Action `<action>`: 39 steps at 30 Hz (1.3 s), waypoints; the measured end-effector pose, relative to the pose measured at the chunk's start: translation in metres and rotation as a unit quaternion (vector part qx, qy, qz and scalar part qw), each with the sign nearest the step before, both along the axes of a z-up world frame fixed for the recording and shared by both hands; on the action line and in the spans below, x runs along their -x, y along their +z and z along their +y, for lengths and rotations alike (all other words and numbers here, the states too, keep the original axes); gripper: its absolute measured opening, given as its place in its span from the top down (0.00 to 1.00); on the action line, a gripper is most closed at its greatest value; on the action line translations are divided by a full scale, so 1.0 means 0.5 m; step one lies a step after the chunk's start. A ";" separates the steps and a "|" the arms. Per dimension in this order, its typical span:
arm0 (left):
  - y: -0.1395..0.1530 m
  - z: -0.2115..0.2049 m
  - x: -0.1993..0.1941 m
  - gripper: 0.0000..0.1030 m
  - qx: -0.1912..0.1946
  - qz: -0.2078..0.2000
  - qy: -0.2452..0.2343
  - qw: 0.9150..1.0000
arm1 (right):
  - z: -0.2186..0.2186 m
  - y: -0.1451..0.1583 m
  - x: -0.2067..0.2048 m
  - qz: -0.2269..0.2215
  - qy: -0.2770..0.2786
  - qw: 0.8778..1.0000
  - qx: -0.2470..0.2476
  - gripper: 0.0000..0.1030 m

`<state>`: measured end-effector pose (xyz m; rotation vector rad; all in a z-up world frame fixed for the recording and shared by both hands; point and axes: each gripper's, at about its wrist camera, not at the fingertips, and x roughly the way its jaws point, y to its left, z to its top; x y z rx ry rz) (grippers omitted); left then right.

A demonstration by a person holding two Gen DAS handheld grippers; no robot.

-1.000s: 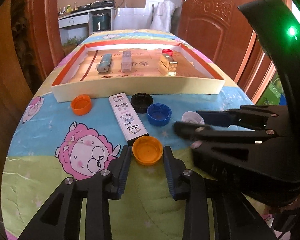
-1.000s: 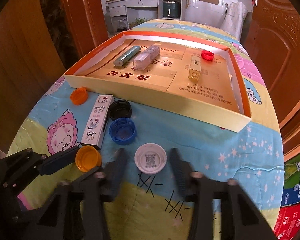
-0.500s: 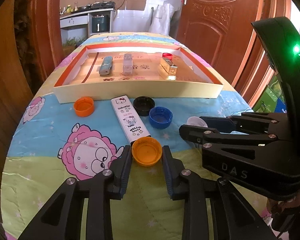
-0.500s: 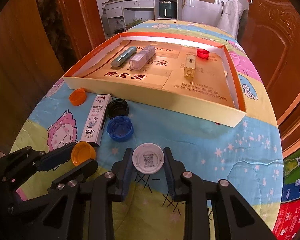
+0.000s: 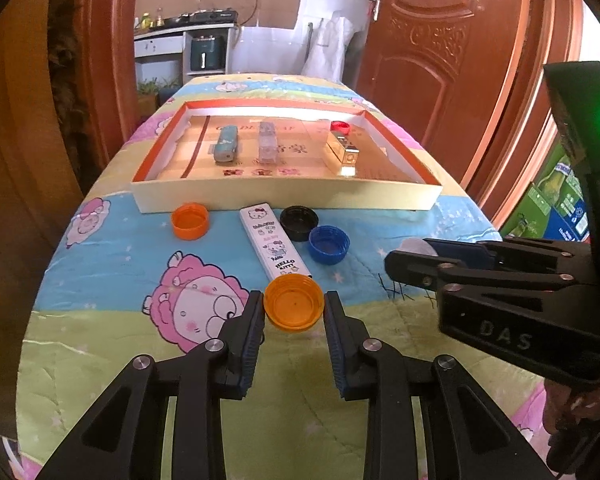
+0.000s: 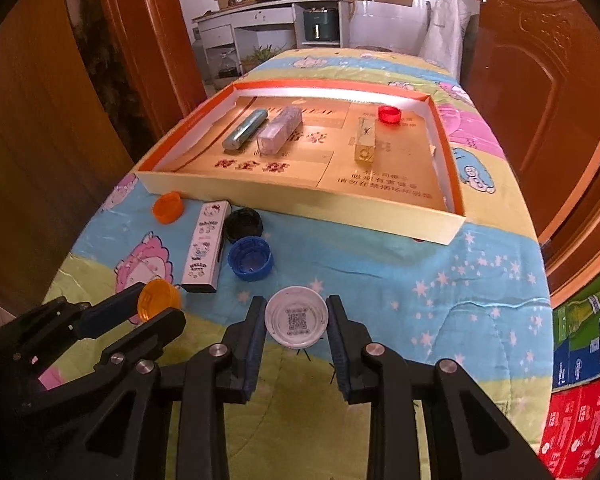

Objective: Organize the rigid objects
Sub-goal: 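Grasp the large orange cap with the left tool while the right tool grasps the white QR cap, then carry the orange cap and white QR cap with both tools into the box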

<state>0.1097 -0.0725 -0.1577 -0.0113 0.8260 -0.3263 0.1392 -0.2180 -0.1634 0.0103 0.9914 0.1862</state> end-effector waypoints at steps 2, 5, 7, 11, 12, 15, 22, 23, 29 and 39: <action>0.008 0.005 0.002 0.70 0.001 -0.002 0.001 1.000 | -0.001 0.011 0.006 -0.002 -0.006 1.000 -0.002 0.71; 0.026 0.014 0.006 0.70 0.003 -0.005 0.003 1.000 | -0.001 0.026 0.016 -0.004 -0.013 1.000 -0.008 0.71; 0.041 0.017 0.010 0.70 0.001 -0.010 0.003 1.000 | 0.000 0.037 0.022 -0.008 -0.017 1.000 -0.013 0.71; 0.067 0.024 0.013 0.70 -0.005 -0.017 0.005 1.000 | 0.006 0.057 0.031 -0.013 -0.021 1.000 -0.018 0.71; 0.073 0.026 0.014 0.70 -0.006 -0.018 0.006 1.000 | 0.008 0.063 0.033 -0.015 -0.021 0.999 -0.019 0.71; 0.088 0.034 0.016 0.70 -0.008 -0.021 0.011 1.000 | 0.012 0.074 0.039 -0.019 -0.022 0.999 -0.021 0.71; 0.110 0.044 0.017 0.70 -0.009 -0.020 0.024 0.999 | 0.019 0.100 0.051 -0.034 -0.028 0.999 -0.015 0.71; 0.113 0.045 0.016 0.70 -0.009 -0.019 0.026 0.999 | 0.019 0.104 0.053 -0.036 -0.030 0.999 -0.014 0.71; 0.126 0.048 0.015 0.70 -0.008 -0.017 0.027 0.999 | 0.025 0.125 0.062 -0.045 -0.034 0.998 -0.011 0.71; 0.160 0.053 0.003 0.70 -0.008 -0.018 0.036 0.999 | 0.040 0.166 0.064 -0.060 -0.027 0.998 -0.016 0.71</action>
